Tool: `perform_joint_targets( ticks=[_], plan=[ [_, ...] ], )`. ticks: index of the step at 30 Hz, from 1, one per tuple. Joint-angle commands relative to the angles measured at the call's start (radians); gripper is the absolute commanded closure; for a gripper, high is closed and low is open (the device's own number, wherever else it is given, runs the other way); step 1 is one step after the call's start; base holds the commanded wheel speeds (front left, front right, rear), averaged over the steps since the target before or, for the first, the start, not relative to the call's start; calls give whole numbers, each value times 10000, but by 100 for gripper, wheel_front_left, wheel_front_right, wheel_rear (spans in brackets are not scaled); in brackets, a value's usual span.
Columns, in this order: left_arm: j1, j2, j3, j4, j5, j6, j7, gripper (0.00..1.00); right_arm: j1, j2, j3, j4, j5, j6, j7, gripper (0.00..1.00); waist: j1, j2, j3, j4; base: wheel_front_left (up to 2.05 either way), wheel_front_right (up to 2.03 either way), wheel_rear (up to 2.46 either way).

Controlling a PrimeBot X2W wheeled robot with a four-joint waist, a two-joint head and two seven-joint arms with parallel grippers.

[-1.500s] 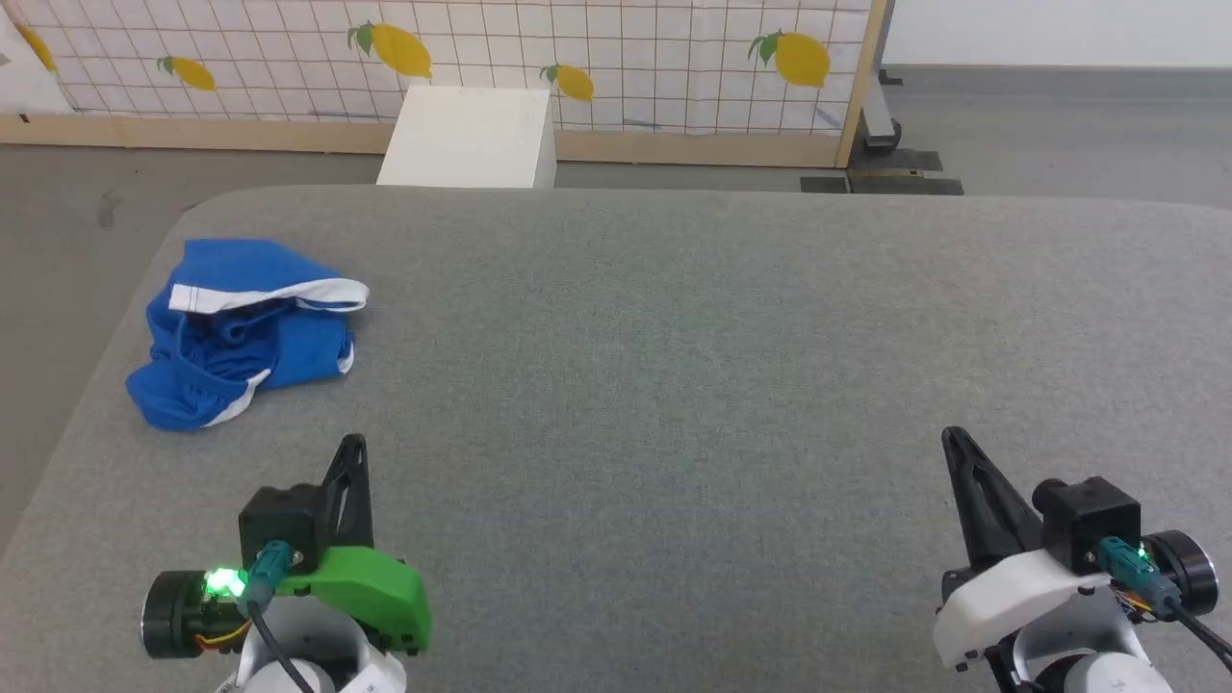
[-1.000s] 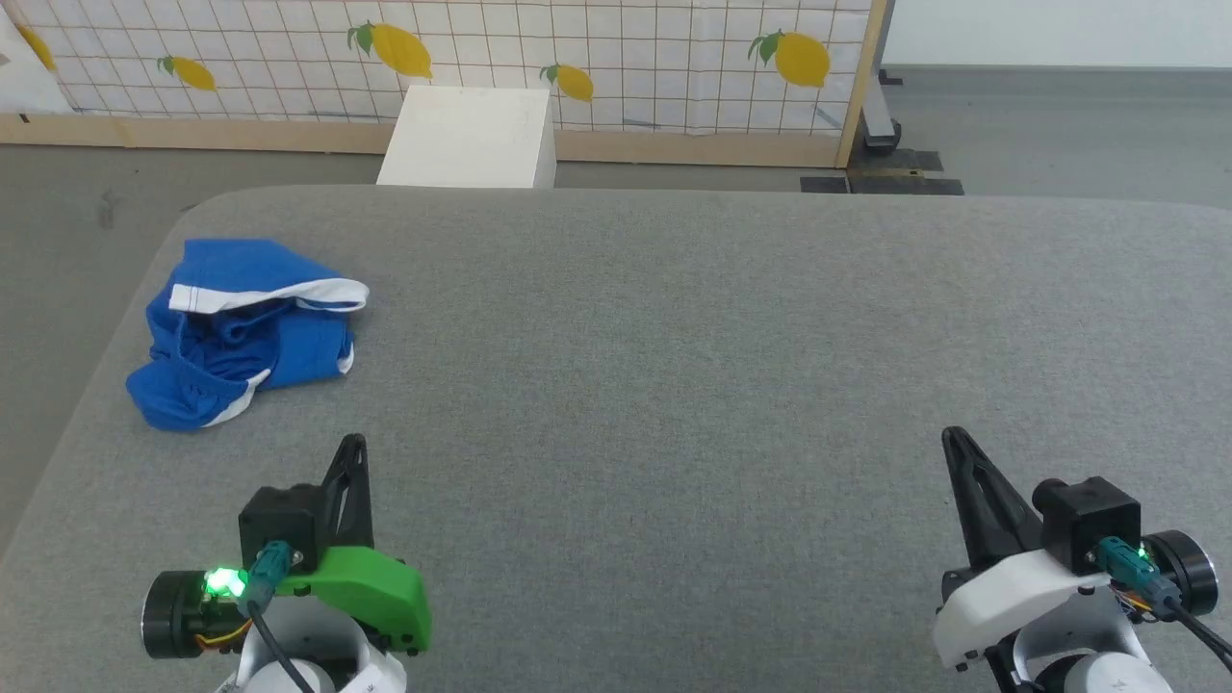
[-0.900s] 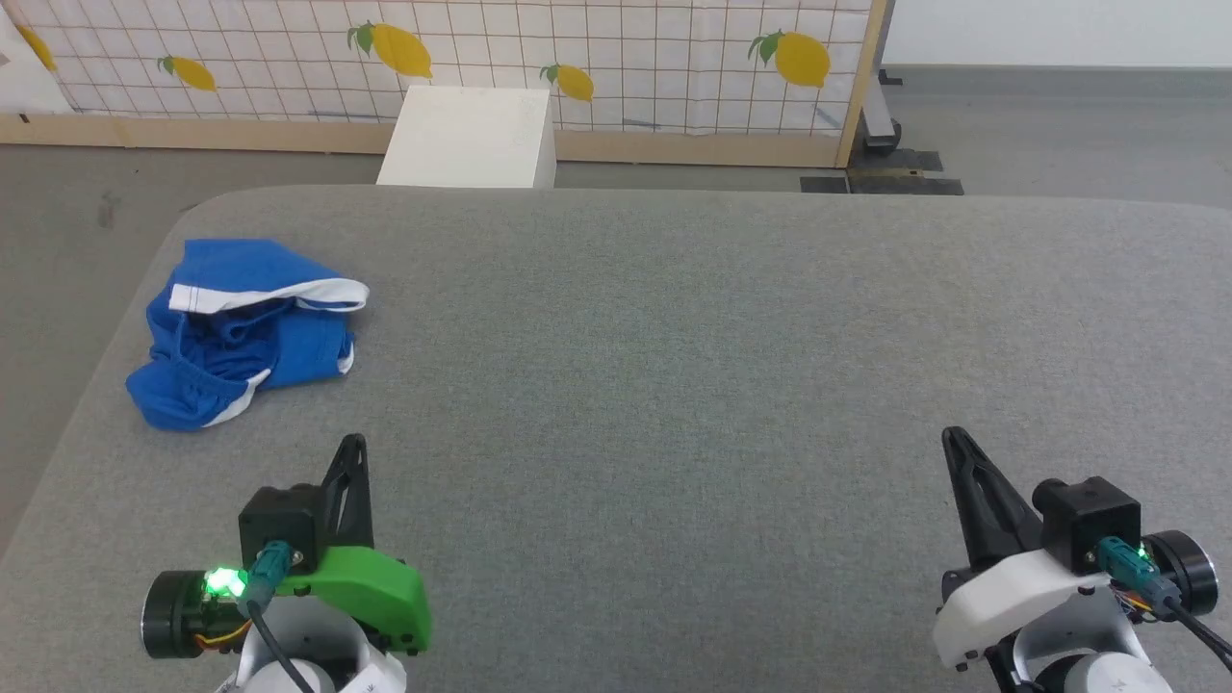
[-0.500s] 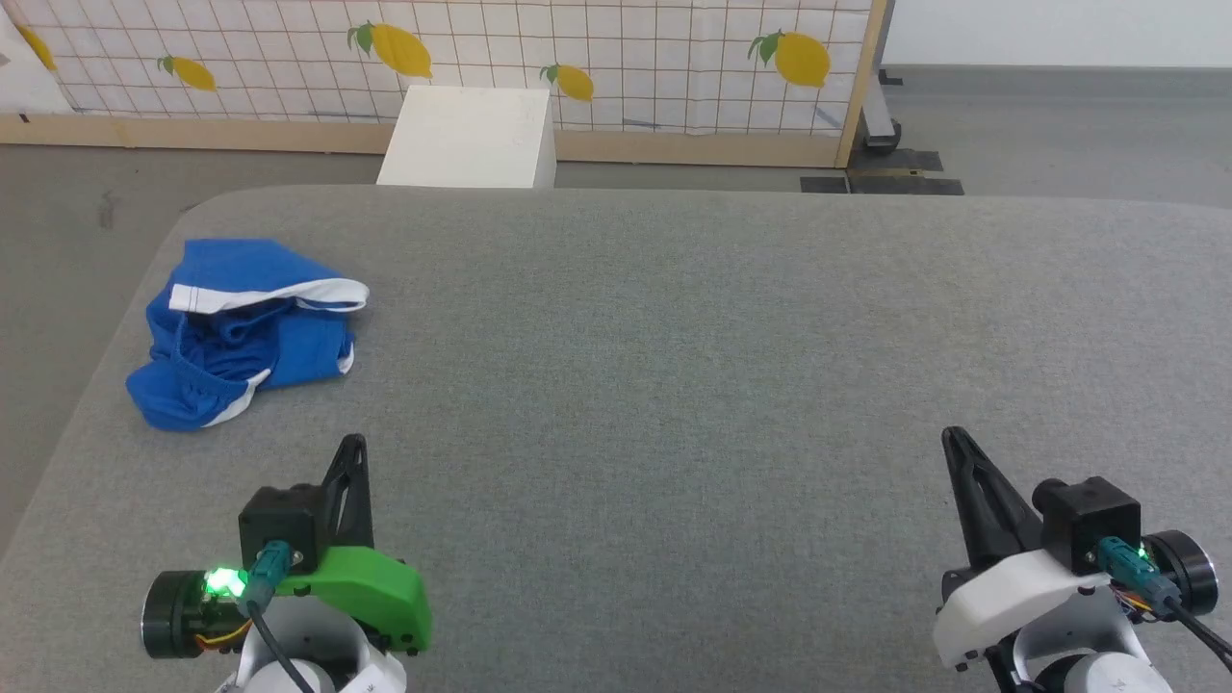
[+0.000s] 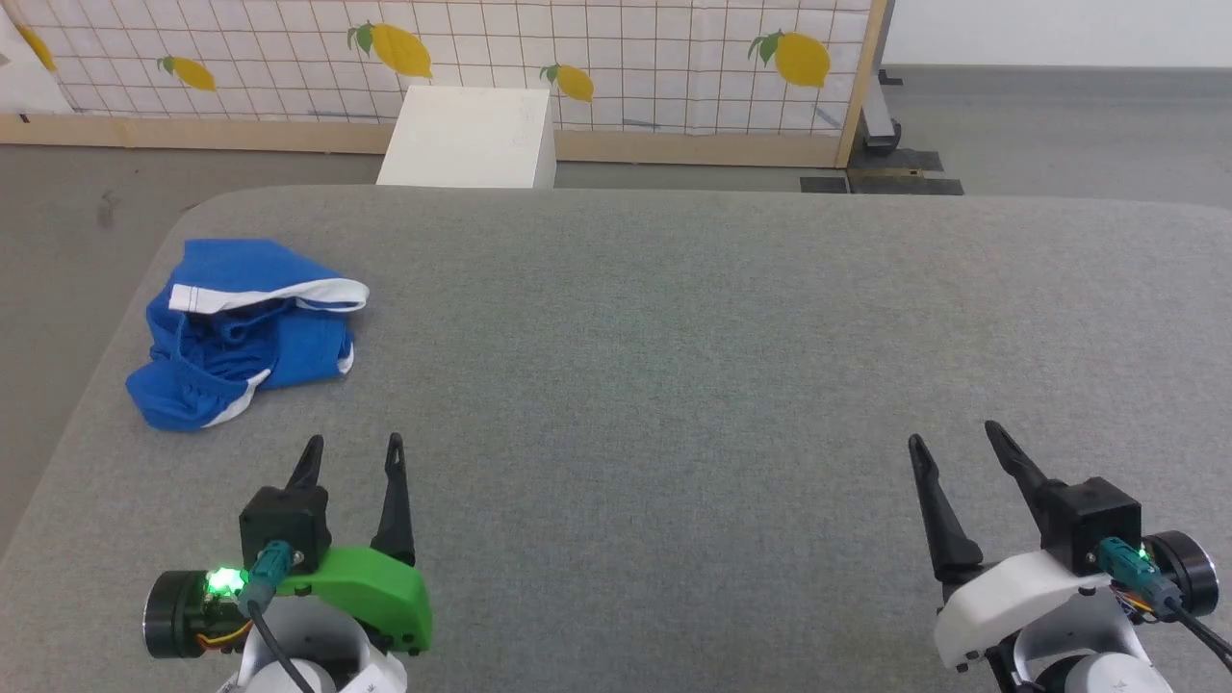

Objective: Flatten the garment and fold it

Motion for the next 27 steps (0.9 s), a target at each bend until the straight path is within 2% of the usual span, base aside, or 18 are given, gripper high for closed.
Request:
perform_joint_targets(
  ticks=[1, 27],
  plan=[
    [11, 2, 7, 3, 10, 2, 0, 0, -17, -3, 1, 0, -8, -1, -6, 0, 0, -1, 0, -1, 0, 0, 0],
    [46, 59, -92, -15, -120, -32, -25, 0, -120, 12, -38, -77, 227, -4, -213, 0, 0, -1, -5, 6, 0, 0, 0]
  ],
)
